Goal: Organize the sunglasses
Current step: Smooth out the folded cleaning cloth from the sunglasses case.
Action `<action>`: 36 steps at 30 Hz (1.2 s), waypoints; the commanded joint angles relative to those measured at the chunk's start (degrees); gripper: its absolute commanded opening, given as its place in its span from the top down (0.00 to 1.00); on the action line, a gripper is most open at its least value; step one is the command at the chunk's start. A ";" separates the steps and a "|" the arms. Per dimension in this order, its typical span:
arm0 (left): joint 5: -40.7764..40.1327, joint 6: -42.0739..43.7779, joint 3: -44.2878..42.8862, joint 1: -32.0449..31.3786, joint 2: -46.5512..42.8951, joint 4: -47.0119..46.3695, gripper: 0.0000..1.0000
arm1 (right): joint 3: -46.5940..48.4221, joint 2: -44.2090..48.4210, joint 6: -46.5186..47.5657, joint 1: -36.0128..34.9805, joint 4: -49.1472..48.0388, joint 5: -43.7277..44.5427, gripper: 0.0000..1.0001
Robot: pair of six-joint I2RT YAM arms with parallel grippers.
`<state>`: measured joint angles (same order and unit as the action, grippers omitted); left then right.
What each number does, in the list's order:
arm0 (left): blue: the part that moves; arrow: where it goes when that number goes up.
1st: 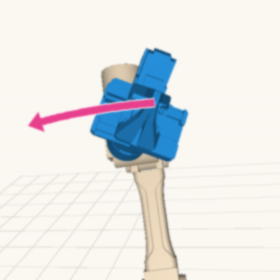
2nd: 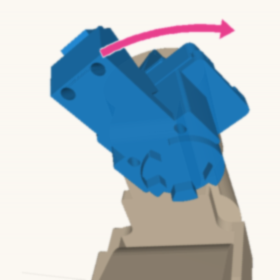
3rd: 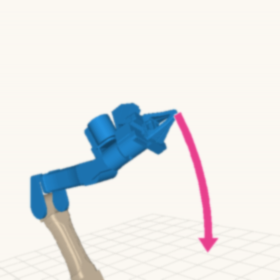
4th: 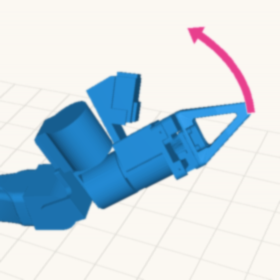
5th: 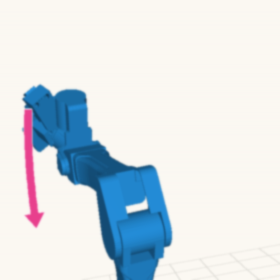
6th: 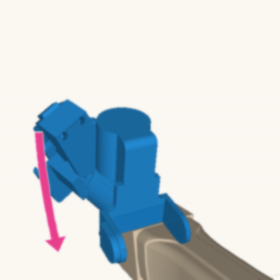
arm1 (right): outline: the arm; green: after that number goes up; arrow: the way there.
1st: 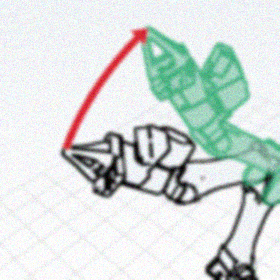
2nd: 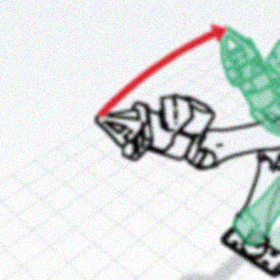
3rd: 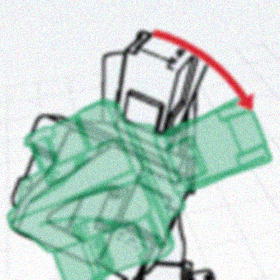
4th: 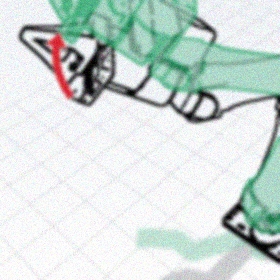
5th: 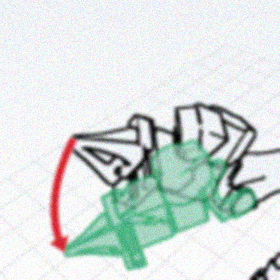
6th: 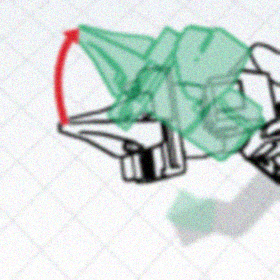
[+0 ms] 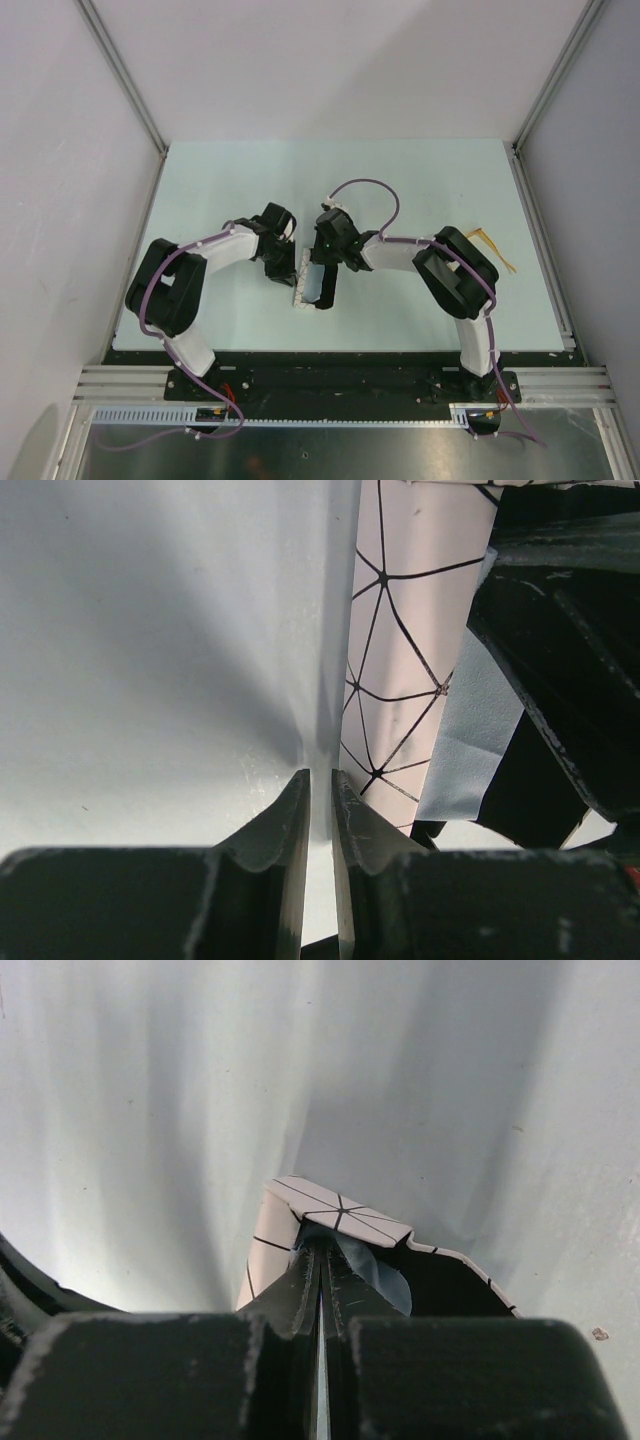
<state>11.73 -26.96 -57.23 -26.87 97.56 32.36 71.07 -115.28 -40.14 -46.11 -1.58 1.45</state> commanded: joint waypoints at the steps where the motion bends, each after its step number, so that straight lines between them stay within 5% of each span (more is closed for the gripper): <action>1: 0.49 -0.55 -1.57 -0.55 -1.32 -0.28 0.82 | 1.62 -1.26 -0.47 0.23 -1.23 0.04 1.00; 21: -0.91 -0.90 -1.39 -0.55 -2.20 -0.28 0.81 | 1.71 4.27 1.29 0.32 1.23 2.93 0.98; 36: -5.93 0.33 -2.97 -0.55 -8.25 -0.19 0.57 | 4.17 13.93 4.72 -0.83 16.76 7.15 0.83</action>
<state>6.15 -26.92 -57.95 -27.00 93.41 32.36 73.12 -106.30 -37.45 -46.28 9.56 6.28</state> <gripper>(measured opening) 0.389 0.165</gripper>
